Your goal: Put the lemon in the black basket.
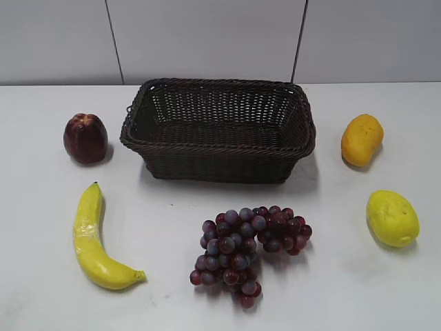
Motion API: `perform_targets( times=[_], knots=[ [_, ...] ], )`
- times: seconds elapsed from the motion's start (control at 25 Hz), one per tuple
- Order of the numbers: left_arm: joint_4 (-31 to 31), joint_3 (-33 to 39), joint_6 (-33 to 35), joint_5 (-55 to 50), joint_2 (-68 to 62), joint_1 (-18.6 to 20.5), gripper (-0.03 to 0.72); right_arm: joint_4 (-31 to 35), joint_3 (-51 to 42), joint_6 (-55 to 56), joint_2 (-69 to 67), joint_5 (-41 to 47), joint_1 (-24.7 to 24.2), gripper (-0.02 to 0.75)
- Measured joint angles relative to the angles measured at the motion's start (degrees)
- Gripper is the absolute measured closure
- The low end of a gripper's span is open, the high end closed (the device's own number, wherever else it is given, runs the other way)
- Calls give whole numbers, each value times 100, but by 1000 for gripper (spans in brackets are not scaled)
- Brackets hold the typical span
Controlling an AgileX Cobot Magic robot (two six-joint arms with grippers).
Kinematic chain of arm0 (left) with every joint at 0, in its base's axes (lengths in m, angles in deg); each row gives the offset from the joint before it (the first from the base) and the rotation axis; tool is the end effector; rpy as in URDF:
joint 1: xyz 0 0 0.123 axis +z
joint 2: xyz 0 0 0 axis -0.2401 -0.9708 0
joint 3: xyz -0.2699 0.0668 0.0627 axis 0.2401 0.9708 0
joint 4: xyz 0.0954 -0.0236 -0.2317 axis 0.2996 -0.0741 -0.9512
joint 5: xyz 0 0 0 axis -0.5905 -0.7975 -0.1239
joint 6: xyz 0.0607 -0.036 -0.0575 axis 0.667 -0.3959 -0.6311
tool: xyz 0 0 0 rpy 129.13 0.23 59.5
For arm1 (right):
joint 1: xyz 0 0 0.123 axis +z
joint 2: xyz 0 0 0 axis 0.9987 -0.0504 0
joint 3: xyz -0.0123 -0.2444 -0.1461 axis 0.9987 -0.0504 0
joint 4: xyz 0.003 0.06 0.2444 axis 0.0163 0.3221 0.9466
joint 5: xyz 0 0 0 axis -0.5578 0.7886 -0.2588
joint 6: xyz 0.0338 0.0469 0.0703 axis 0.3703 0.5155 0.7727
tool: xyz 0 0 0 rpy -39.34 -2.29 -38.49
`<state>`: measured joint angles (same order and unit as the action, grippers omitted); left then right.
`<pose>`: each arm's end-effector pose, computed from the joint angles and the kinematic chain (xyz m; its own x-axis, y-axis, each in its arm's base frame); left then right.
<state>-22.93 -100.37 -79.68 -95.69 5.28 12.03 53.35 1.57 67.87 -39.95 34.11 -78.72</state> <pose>-0.0057 0.0013 0.2740 -0.4704 0.0359 -0.8817 0.0322 0.9992 0.0234 -0.0013 -0.0003 0.2815 -0.4398 -0.0947 -0.8931 -0.1588 0.9870 -0.0264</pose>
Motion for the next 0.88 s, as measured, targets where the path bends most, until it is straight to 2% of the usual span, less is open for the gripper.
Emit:
perform_targets(
  times=[0.24, 0.56, 0.76, 0.88],
  knots=[
    [0, 0, 0, 0, 0, 0, 233, 61, 164, 0, -1044, -490, 0, 186],
    [0, 0, 0, 0, 0, 0, 233, 614, 656, 0, -3014, -679, 0, 183],
    [0, 0, 0, 0, 0, 0, 233, 843, 1073, 0, -4370, -660, 0, 121],
    [0, 0, 0, 0, 0, 0, 233, 856, 1292, 0, -5127, -665, 0, 111]
  ],
)
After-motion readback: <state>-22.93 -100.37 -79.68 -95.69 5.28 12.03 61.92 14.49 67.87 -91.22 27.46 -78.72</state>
